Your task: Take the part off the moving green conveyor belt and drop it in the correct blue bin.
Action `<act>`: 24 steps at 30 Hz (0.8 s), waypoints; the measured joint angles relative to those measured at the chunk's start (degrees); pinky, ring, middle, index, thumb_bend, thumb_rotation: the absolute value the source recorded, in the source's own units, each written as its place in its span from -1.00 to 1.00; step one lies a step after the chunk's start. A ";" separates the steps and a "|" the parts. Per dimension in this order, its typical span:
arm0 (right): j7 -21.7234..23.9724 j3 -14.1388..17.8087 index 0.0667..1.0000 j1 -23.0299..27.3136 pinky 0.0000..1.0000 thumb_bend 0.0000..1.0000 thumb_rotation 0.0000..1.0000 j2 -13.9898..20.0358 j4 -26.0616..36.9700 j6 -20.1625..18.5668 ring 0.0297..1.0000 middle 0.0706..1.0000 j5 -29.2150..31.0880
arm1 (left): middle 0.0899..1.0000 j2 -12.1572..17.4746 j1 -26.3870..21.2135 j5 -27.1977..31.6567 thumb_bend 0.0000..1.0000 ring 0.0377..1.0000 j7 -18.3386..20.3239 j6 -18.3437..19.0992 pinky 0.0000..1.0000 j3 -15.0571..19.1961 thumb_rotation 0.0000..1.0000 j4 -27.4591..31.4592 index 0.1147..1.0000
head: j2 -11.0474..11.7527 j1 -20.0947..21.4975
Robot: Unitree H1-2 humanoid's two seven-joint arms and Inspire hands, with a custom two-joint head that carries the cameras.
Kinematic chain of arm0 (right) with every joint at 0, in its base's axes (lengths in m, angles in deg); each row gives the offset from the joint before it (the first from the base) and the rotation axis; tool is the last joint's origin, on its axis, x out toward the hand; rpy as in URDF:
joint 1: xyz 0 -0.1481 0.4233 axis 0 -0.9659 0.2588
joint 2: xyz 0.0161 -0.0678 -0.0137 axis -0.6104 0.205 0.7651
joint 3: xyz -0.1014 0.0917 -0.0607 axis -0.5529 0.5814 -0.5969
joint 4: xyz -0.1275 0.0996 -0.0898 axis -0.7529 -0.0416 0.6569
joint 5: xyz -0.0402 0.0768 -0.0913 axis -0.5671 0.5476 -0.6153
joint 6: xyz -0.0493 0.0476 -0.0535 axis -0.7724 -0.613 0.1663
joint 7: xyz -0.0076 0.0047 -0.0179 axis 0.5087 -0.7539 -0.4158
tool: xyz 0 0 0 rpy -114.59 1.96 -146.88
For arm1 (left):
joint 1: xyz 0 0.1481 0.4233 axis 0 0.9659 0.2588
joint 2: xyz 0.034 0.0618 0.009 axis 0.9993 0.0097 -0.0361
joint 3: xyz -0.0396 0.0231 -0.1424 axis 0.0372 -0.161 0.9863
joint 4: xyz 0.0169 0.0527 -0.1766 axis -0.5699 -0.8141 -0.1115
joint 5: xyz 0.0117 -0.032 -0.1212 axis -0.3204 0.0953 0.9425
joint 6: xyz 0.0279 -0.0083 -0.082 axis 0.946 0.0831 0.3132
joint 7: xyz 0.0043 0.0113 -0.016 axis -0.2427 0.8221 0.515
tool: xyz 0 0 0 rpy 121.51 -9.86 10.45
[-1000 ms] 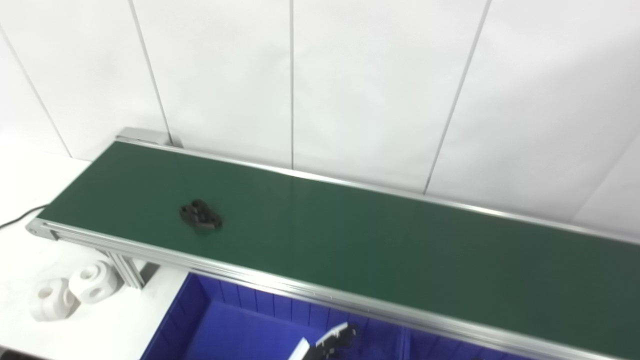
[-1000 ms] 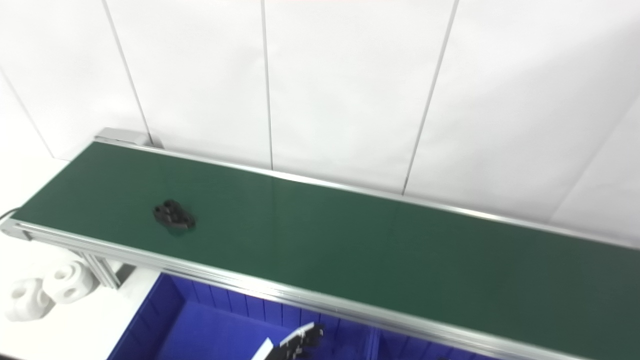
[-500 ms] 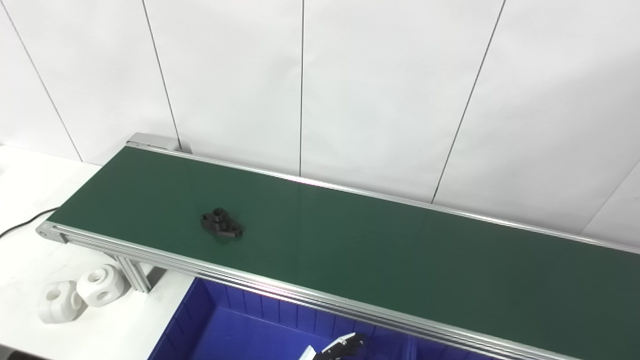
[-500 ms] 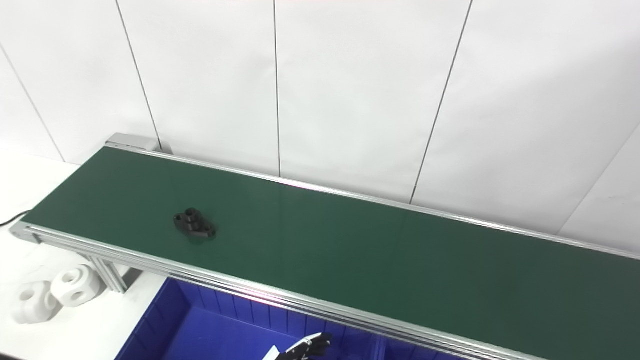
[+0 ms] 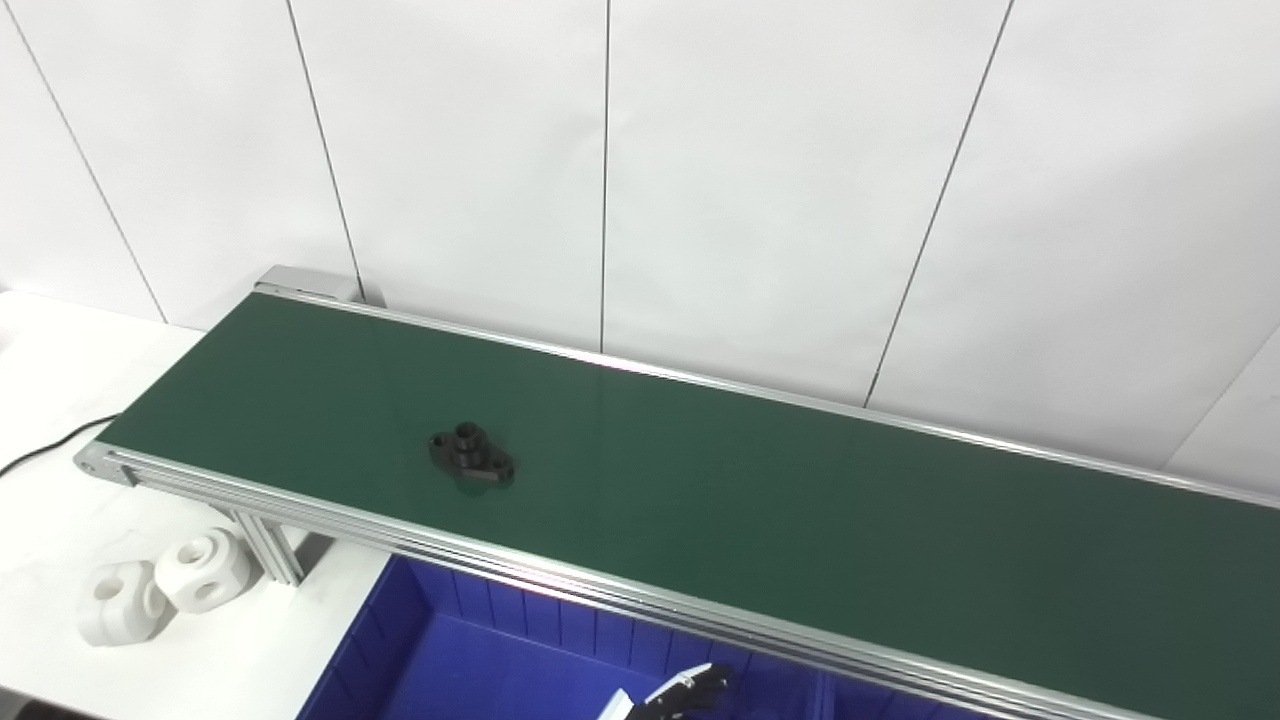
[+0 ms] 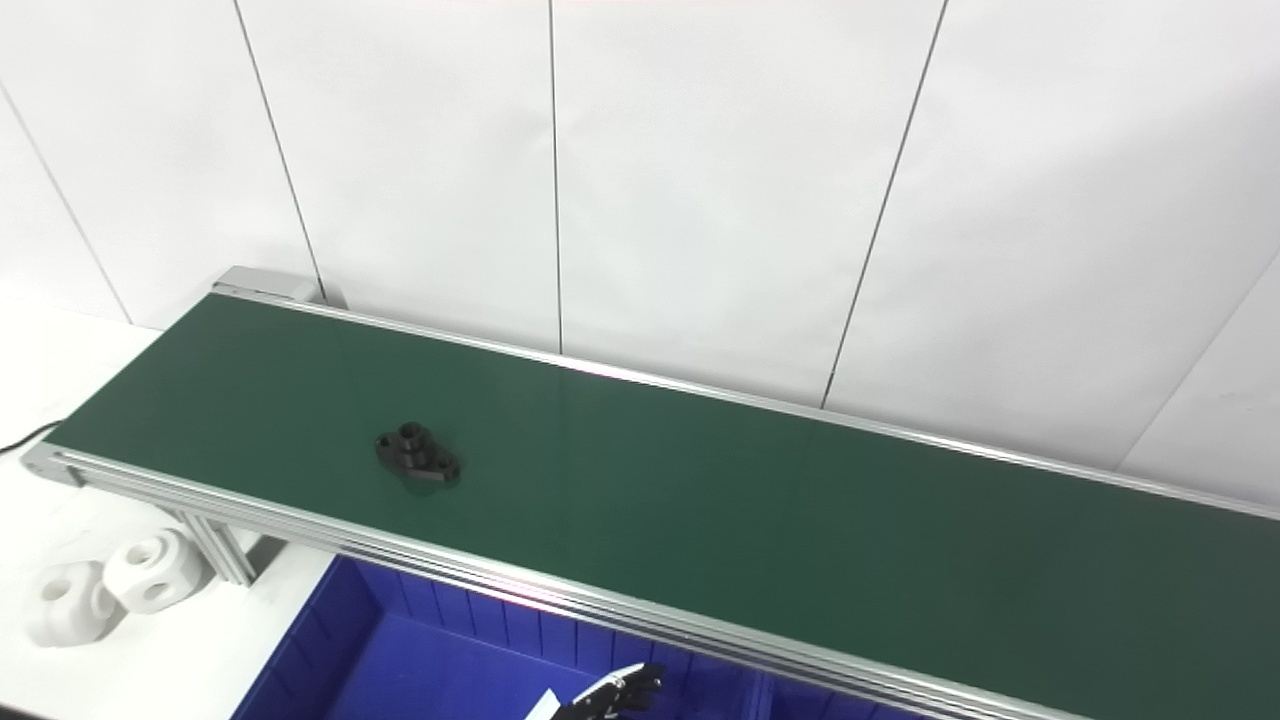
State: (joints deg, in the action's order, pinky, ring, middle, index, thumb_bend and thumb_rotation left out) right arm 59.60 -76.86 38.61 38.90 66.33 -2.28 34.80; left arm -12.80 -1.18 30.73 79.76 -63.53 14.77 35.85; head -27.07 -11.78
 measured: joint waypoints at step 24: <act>-3.50 -2.02 0.63 -4.57 0.45 0.32 0.05 -2.97 15.65 0.00 0.54 0.57 -2.51 | 0.82 3.41 1.92 4.17 0.40 0.78 3.61 0.51 0.70 2.30 -0.57 6.60 0.80 | -8.96 29.27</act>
State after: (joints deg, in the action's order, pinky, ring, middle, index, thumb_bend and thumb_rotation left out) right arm 56.10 -78.88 34.04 35.93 81.98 -2.28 32.29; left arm -9.39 0.73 34.90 83.37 -63.02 17.06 42.45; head -36.04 17.49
